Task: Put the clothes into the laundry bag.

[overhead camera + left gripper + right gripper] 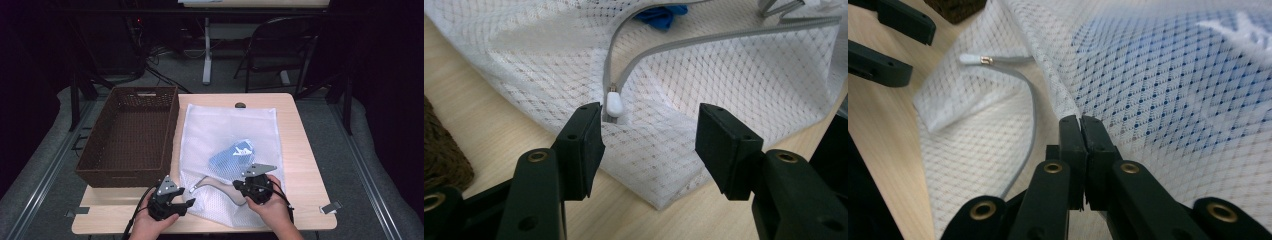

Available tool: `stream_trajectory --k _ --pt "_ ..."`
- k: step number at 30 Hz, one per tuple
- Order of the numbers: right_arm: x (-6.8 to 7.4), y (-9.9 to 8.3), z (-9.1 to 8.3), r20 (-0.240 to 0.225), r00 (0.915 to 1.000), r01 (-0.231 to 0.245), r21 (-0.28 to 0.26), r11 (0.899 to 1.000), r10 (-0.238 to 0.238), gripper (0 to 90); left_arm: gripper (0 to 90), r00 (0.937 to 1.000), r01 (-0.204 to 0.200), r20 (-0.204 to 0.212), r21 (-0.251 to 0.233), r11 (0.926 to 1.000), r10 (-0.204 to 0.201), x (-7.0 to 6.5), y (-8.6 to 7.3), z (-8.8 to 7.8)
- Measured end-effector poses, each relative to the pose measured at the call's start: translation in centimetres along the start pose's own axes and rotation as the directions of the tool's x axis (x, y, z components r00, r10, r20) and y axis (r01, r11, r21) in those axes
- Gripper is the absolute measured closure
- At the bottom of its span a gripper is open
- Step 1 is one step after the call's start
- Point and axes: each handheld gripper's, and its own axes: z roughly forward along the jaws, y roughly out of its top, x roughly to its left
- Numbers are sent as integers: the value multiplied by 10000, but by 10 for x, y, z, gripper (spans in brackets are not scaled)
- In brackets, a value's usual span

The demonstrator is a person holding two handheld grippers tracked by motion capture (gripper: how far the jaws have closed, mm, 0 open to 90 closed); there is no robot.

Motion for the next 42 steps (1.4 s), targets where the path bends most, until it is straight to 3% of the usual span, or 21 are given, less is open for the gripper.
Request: stream_trajectory --k 10,15,23,24,29,35,42 --pt "-3 -7 8 -22 10000 75 174 9998 -75 889 445 9992 -298 293 264 9992 290 -10 -3 12" --pt "-3 -7 7 -2 10000 98 69 9999 -98 888 445 9990 -355 263 279 9990 348 -16 -4 15" --pt "-2 -7 2 -42 9999 134 -196 9997 -135 866 454 9986 -508 137 162 9986 506 -14 -4 15" --pt "-2 -7 1 -53 9999 132 -226 9997 -133 859 459 9980 -631 37 149 9979 631 -14 -4 14" --pt "-2 -7 -2 114 9999 66 -436 9990 -61 805 459 9988 -488 -67 25 9988 488 -15 -4 13" --pt "-2 -7 -5 389 9992 81 -700 9975 -54 701 467 9987 -455 237 -161 9988 459 -21 -4 15" --pt "-3 -7 -7 616 9981 93 -1033 9946 -30 636 445 9978 -605 265 107 9981 602 -29 -4 24"
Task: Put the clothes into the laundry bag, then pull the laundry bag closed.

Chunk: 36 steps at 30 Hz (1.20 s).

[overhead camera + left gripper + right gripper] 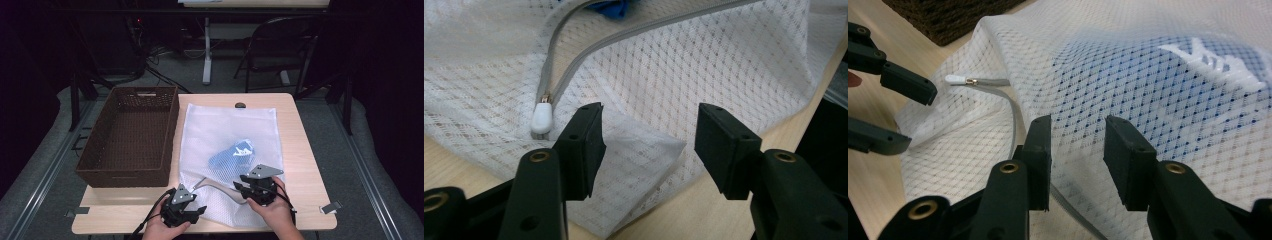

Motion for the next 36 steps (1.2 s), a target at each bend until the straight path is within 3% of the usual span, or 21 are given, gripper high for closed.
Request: stream_trajectory --k 6,8,14,18,25,36 --pt "-1 0 -3 122 9999 44 -265 9996 -41 605 426 9990 -379 -216 258 9989 384 -6 -2 6" --pt "-1 1 -3 170 9999 35 -335 9994 -29 600 426 9994 -307 -176 314 9990 313 -7 -3 7" --pt "0 1 -3 145 9999 69 -411 9991 -63 598 500 9952 -555 -770 633 9964 603 -6 -5 10" --pt "0 1 -3 144 9999 61 -400 9992 -55 599 624 9951 -415 -876 599 9973 467 -3 -7 9" --pt "2 3 -5 110 9999 74 -509 9987 -68 607 855 9976 -283 -617 575 9979 318 4 -6 -2" --pt "3 7 -10 -40 9999 91 -633 9980 -93 628 878 9978 288 -612 559 9980 -253 12 -8 -35"
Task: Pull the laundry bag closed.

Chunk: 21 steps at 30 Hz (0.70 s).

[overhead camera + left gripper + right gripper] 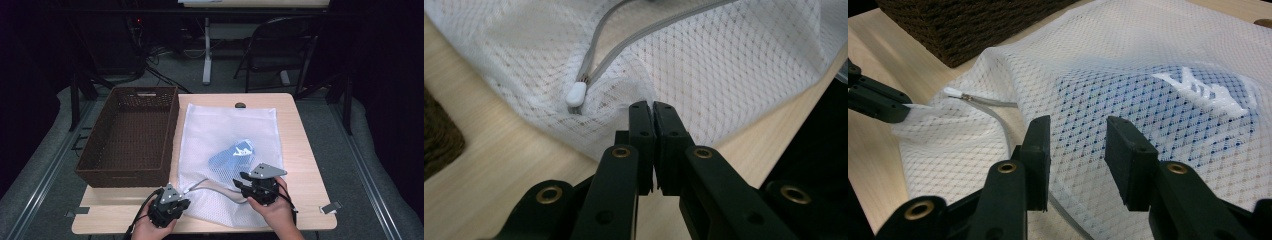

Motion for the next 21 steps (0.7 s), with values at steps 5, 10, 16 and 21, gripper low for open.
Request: stream_trajectory --k 5,10,16,21 --pt "-2 -1 0 -15 10000 20 48 10000 -20 634 878 9998 90 -157 202 9998 -87 1 -8 -9" --pt "-2 -2 0 -17 10000 -75 69 9999 75 635 870 9988 448 -224 517 9977 -437 9 -20 -14" --pt "-1 -2 1 16 10000 -53 82 10000 53 635 820 9963 840 -241 798 9933 -823 15 -31 -14" --pt "-2 -2 0 32 10000 -79 52 10000 79 631 642 9934 1139 -114 35 9935 -1138 20 -22 -19"
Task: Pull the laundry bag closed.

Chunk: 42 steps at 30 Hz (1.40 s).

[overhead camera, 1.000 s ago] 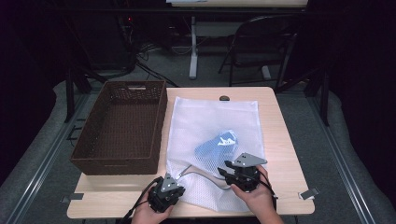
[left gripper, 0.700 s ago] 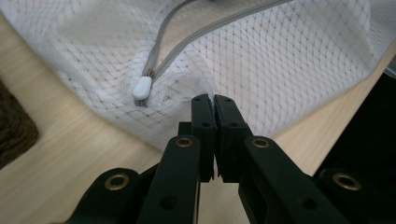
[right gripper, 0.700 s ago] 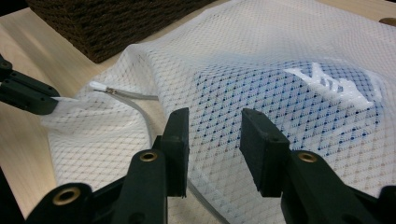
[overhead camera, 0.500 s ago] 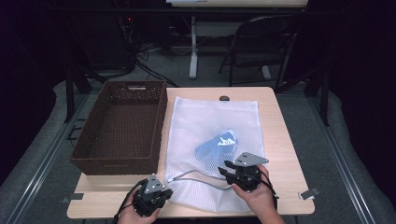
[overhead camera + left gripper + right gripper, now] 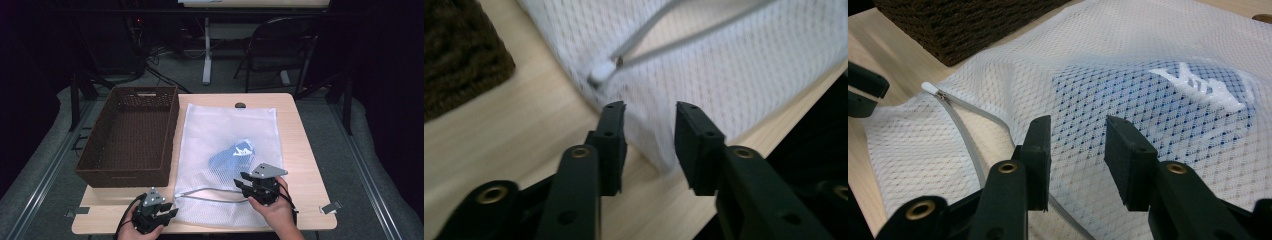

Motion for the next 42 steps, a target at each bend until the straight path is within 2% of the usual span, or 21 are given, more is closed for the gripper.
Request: stream_trajectory --k 1,4,11,15,17,20,27,30,38,42 --pt "0 0 0 -7 10000 -31 -24 10000 31 630 610 10000 62 -24 -163 9998 -63 0 4 -1" --pt "0 0 0 -39 10000 -38 -43 10000 38 624 576 9998 12 -211 -246 9997 -17 0 12 2" --pt "0 -1 0 -28 10000 -4 -74 10000 3 622 546 9979 -103 -645 102 9999 110 5 22 22" --pt "0 -2 1 -27 10000 -34 -60 10000 34 622 541 9981 102 -616 30 9999 -100 11 20 28" --pt "0 -2 2 -35 10000 4 -35 10000 -4 622 544 9988 197 -460 23 9998 -195 13 20 30" --pt "2 -1 3 -55 10000 70 -21 10000 -70 618 590 9987 257 -443 27 9997 -256 12 19 32" --pt "2 -1 3 -53 10000 56 -37 10000 -57 617 821 9981 20 -621 59 10000 -16 10 20 31" --pt "2 -1 2 -58 10000 42 -64 10000 -43 617 854 9985 -44 -548 28 10000 45 9 22 30" --pt "1 -1 2 -55 10000 -20 -71 10000 20 617 838 9989 -230 -409 -96 9997 226 4 33 34" --pt "0 -2 2 -38 10000 -47 -67 10000 47 617 802 9995 -124 -290 -122 9998 120 0 40 40"
